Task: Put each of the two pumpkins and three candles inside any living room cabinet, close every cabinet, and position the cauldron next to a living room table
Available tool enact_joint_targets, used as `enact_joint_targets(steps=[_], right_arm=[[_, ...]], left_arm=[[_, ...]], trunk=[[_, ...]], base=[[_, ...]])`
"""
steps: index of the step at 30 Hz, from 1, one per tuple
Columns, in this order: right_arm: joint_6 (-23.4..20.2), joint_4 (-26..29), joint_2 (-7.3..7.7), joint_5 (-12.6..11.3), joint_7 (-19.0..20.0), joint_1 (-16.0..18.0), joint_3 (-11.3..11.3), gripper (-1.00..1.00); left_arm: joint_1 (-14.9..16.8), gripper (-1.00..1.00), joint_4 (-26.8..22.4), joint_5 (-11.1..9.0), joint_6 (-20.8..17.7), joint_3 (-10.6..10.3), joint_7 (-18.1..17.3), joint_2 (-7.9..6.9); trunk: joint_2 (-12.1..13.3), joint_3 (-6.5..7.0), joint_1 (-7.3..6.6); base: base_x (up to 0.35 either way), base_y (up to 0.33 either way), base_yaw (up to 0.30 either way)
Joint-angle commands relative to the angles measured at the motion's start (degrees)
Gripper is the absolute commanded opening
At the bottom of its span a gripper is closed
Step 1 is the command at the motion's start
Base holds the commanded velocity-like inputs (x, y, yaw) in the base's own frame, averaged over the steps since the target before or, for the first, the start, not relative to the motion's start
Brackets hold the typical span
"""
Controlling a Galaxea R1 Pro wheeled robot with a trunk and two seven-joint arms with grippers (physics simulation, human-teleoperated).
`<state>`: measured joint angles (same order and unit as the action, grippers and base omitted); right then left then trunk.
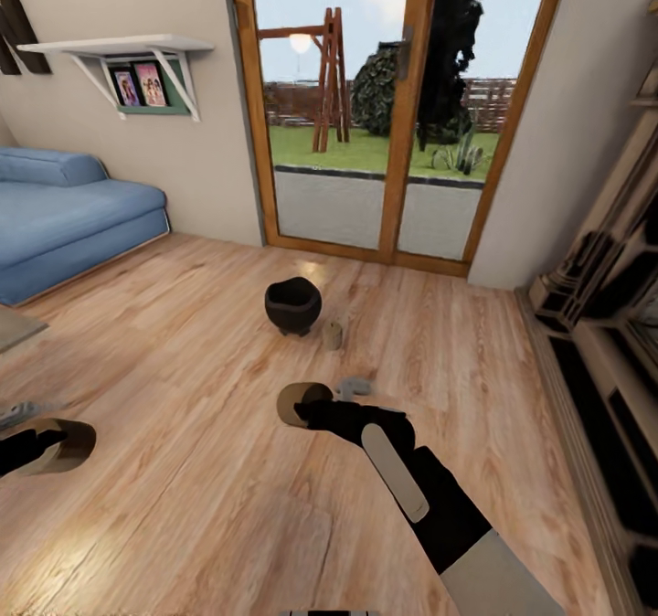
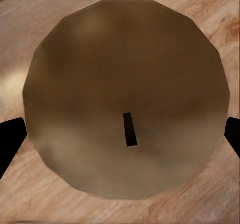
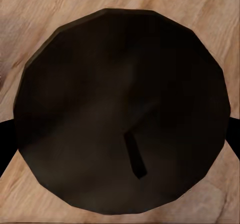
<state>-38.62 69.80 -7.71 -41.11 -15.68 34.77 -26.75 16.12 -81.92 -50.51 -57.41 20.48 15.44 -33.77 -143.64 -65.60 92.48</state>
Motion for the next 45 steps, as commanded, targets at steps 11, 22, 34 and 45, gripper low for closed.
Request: enact_joint_targets(steps=[11, 22, 34, 45], right_arm=[[-0.1, -3.4, -0.10, -0.7, -0.8, 0.1, 0.0, -1.00], [-0.1, -3.8, -0.20, -0.8, -14.1, 0.2, 0.1, -1.00], [-1.8, -2.6, -0.12, -0.6, -17.4, 0.3, -0.2, -1.00], [-1.8, -1.2, -0.11, -0.7, -17.1, 0.3, -0.4, -1.00]], left_arm=[[0.1, -1.00, 4.9, -1.1, -0.2, 0.0, 0.5, -2.41], [0.1, -1.00, 5.0, -1.2, -0.1, -0.9, 0.6, -2.41], [0.1, -1.00, 4.9, -1.2, -0.1, -1.7, 0.5, -2.35], [0.4, -1.00, 4.3, -1.0, 0.0, -5.2, 0.6, -1.68]], trunk=[[0.1, 2.39, -0.29], [0.3, 4.83, -0.58], [1.6, 7.36, -1.47], [2.0, 7.54, -1.69]], base=[[0.000, 0.000, 0.292], [0.000, 0.000, 0.291], [-0.046, 0.000, 0.233], [-0.100, 0.000, 0.172]])
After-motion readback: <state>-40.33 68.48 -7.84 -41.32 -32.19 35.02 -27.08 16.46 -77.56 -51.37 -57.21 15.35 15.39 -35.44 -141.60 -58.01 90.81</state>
